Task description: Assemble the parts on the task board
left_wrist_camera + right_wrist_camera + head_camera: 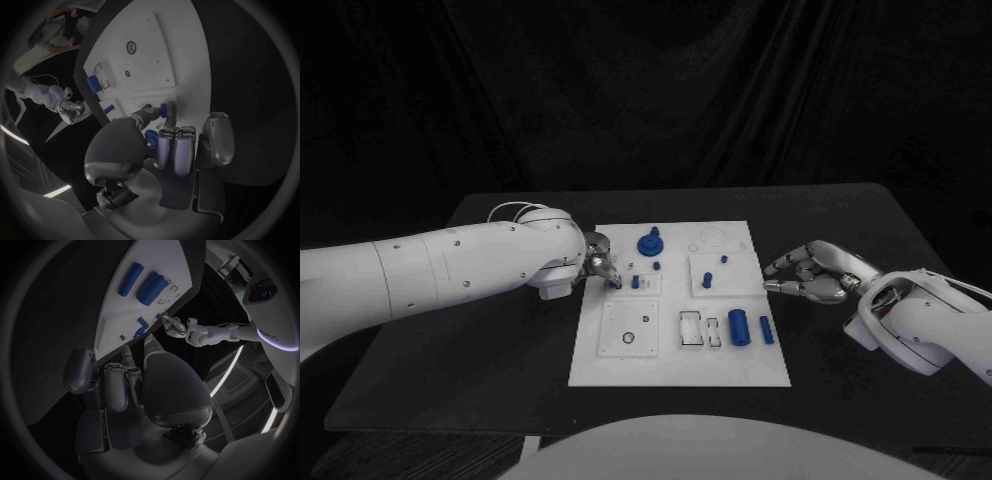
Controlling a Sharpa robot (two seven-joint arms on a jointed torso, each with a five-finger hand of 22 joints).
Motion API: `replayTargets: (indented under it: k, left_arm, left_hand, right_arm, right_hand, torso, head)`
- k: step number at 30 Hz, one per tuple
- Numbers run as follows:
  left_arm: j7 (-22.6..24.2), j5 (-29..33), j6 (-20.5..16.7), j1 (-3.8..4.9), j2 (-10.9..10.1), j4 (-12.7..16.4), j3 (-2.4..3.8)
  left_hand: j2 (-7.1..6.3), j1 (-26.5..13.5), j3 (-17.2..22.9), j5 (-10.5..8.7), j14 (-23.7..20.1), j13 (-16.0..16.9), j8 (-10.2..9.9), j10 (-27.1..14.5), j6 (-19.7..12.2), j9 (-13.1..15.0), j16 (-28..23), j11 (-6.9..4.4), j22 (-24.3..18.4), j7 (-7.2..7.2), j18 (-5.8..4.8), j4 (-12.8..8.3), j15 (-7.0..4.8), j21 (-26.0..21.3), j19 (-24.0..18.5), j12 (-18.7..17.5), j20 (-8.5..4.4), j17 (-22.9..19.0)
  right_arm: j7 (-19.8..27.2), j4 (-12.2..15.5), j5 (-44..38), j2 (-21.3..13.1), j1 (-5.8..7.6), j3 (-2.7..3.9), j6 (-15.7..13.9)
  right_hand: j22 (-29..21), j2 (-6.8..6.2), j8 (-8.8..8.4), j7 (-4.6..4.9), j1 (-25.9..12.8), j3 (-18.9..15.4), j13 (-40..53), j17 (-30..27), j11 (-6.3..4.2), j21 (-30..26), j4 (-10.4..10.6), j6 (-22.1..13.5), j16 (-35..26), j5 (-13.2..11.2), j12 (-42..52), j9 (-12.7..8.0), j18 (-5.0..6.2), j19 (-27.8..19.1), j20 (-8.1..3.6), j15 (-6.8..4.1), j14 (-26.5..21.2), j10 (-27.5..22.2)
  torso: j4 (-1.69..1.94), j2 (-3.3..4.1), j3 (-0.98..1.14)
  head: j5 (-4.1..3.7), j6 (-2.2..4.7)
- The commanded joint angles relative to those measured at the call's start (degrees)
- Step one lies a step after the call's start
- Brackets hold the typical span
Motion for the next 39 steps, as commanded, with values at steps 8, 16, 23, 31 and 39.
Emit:
replayTargets:
  k: [8,16,23,31,39]
  left_arm:
    - [-1.0,9.9,10.4,3.85,0.4,-1.8,0.07]
    - [-4.9,12.8,21.0,6.39,3.4,-5.8,0.08]
    - [-6.6,13.4,27.6,7.02,7.0,-10.7,0.08]
    - [-7.4,13.5,28.9,7.01,9.6,-14.9,0.08]
    - [-7.1,13.6,28.3,6.29,11.7,-18.3,0.08]
  left_hand:
    - [-0.5,-0.7,3.8,-3.7,6.1,15.1,0.7,6.1,-0.5,1.1,0.2,0.26,10.1,-0.07,0.75,-4.1,0.15,-0.7,-0.7,0.2,0.16,15.1]
    - [0.07,-1.3,2.2,-8.77,6.1,15.1,0.3,6.1,-0.7,0.8,0.2,0.3,9.6,-0.13,1.04,-4.0,0.25,-2.1,-1.6,0.2,0.27,15.1]
    - [0.48,-0.3,0.9,-11.51,6.1,15.1,-1.1,6.1,-1.0,-0.7,0.2,0.56,9.5,0.13,1.12,-4.4,0.49,-2.6,-2.1,0.2,0.47,15.1]
    - [0.81,-0.3,0.2,-12.55,6.1,15.1,-1.5,6.1,-0.7,-1.5,0.2,0.66,9.5,0.22,1.18,-4.1,0.59,-2.9,-2.3,0.2,0.57,15.1]
    - [1.0,-0.2,0.1,-12.64,6.1,15.1,-1.7,6.1,-0.7,-1.7,0.2,0.68,9.5,0.24,1.17,-4.0,0.62,-2.9,-2.3,0.2,0.59,15.1]
  right_arm:
    - [-0.8,-0.1,0.0,0.0,-0.18,0.03,0.2]
    - [-0.8,-0.2,0.0,0.3,-0.18,0.03,0.3]
    - [-0.9,-0.1,0.0,0.2,-0.18,0.03,0.3]
    - [-0.8,0.1,0.0,0.2,-0.18,0.03,0.3]
    - [-0.8,0.2,0.0,0.3,-0.18,0.03,0.3]
  right_hand:
    - [8.5,0.55,-0.22,0.04,0.0,-0.3,13.3,8.6,0.48,-0.2,-0.2,0.6,-0.3,0.4,-0.2,-0.1,0.41,-0.4,-0.04,0.32,4.2,4.4]
    - [8.5,0.55,-0.22,0.04,0.0,-0.3,13.3,8.6,0.48,-0.2,-0.2,0.6,-0.3,0.4,-0.2,-0.1,0.41,-0.4,-0.04,0.32,4.2,4.4]
    - [8.5,0.66,-0.24,0.05,0.0,-0.3,13.3,8.5,0.48,-0.3,-0.2,0.5,-0.3,0.4,-0.3,-0.1,0.41,-0.4,-0.03,0.32,4.2,4.4]
    - [8.5,0.73,-0.26,0.06,0.1,-0.3,13.3,8.5,0.48,-0.3,-0.2,0.5,-0.4,0.4,-0.3,-0.1,0.42,-0.4,-0.02,0.33,4.2,4.4]
    - [8.5,0.73,-0.26,0.06,0.1,-0.3,13.3,8.5,0.48,-0.3,-0.2,0.5,-0.4,0.4,-0.3,-0.1,0.42,-0.4,-0.02,0.33,4.2,4.4]
  torso:
    - [-0.07,0.01,0.04]
    - [-0.11,0.05,0.06]
    - [-0.04,0.15,0.0]
    - [0.02,0.1,0.01]
    - [0.01,0.13,0.0]
  head:
    - [0.14,-0.01]
    - [0.26,-0.01]
    - [0.13,-0.01]
    - [0.32,-0.01]
    - [0.61,-0.01]
